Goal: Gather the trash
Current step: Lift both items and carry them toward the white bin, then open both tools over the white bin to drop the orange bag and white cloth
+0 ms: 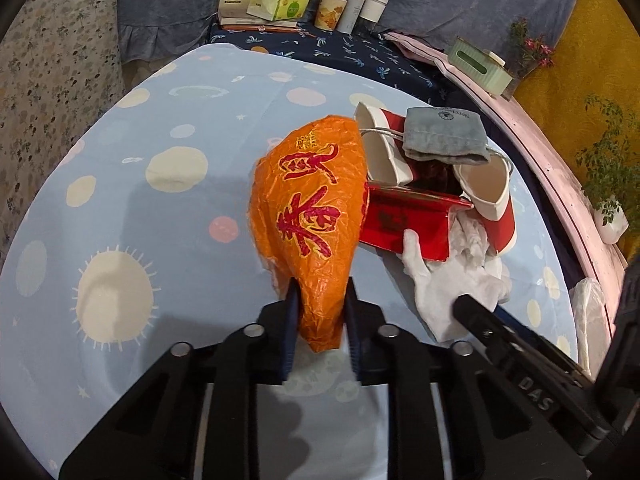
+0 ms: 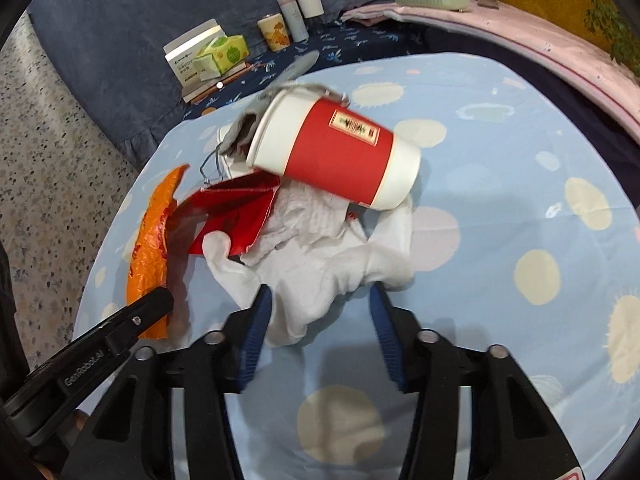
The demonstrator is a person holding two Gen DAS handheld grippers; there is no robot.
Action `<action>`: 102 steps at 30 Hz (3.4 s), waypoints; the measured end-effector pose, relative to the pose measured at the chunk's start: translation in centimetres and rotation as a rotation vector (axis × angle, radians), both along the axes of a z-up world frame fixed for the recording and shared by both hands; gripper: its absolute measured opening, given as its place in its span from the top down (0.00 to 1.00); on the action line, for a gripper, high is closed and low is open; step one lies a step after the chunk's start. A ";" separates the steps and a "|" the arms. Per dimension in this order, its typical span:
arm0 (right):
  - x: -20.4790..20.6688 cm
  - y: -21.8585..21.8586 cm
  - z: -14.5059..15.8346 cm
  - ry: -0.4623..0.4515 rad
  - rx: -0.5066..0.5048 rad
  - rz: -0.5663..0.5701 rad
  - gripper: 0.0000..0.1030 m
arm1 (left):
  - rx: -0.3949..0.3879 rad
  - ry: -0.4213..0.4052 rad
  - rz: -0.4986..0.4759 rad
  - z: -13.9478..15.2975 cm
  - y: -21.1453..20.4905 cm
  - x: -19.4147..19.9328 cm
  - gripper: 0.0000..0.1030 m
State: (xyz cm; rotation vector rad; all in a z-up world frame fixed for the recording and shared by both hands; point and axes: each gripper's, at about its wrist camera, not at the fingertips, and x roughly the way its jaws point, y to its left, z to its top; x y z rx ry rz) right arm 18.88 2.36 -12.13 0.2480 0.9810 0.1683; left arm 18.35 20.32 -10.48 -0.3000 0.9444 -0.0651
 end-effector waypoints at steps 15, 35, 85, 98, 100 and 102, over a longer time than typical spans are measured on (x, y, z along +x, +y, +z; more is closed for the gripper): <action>-3.0 -2.1 5.2 -0.126 0.028 -0.014 0.94 | -0.018 -0.080 -0.030 4.1 -2.0 -2.3 0.85; -9.9 -14.0 15.9 -0.372 0.060 -0.189 0.94 | 0.011 -0.244 -0.255 13.1 -14.3 -7.0 0.85; -17.5 -37.4 12.0 -0.331 0.059 -0.581 0.77 | 0.096 -0.243 -0.632 11.4 -40.3 -10.0 0.37; -16.7 -34.8 12.2 -0.333 0.029 -0.532 0.62 | 0.087 -0.220 -0.554 11.1 -36.7 -8.8 0.33; -16.6 -34.1 12.3 -0.334 0.023 -0.519 0.61 | 0.084 -0.218 -0.539 11.1 -36.0 -8.7 0.32; -16.4 -33.4 12.5 -0.334 0.016 -0.505 0.60 | 0.083 -0.218 -0.519 11.0 -35.0 -8.5 0.29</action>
